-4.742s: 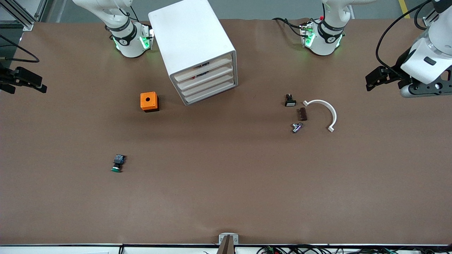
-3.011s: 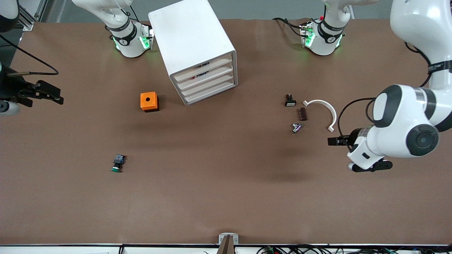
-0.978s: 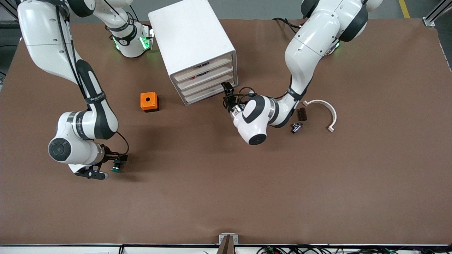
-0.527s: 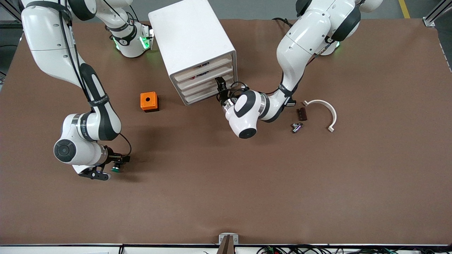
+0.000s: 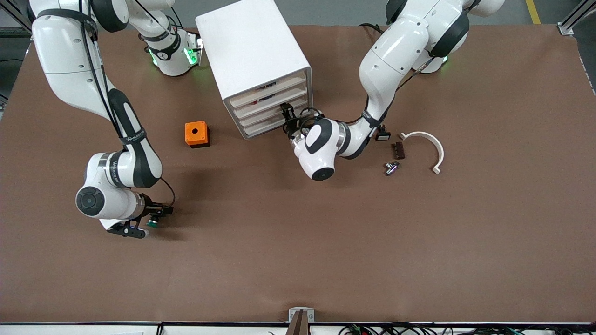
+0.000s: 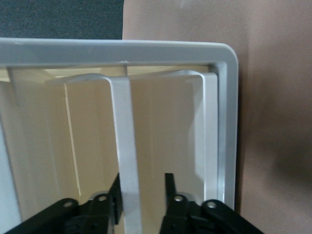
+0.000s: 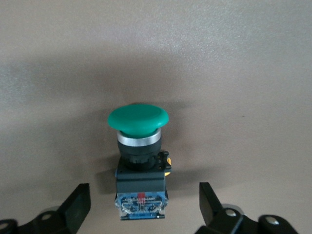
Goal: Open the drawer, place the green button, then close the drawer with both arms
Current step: 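Pull the drawer open with the left gripper while the right gripper lifts button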
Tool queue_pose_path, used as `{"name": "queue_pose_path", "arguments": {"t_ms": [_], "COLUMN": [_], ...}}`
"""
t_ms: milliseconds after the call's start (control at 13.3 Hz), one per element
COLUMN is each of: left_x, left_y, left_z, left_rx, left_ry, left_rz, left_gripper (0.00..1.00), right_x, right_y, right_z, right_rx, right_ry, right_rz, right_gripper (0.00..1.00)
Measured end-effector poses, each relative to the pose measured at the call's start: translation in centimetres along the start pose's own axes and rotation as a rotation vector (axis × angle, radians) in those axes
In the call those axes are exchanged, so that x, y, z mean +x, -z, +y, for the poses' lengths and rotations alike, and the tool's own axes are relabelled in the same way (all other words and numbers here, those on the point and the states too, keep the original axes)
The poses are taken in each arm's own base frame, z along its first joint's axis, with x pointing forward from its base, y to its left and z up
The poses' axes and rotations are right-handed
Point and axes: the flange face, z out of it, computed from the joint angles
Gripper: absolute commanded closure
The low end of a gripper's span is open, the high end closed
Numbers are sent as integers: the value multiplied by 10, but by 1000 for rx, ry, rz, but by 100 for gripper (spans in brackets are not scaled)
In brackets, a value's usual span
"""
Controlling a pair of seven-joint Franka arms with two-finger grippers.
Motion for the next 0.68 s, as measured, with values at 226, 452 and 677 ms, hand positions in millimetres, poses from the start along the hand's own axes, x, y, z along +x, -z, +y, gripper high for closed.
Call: {"name": "queue_pose_path", "arguments": {"t_ms": [226,452,677], "left_x": [1,7,21], "left_y": [7,32,83], "left_z": [-1,4,16], "left_rx": [8,-15,-54], "left_ry": [13,17,-3], "left_rz": [-3,-21,-77], "left_gripper": [100,100,100], "right_x": [0,1,1], "right_y": [1,2,2], "right_z": [0,0,-1], "right_rx": [0,1,1], "right_ry": [0,0,1], "right_rz": [2,4,4], "right_gripper": [79,90,90]}}
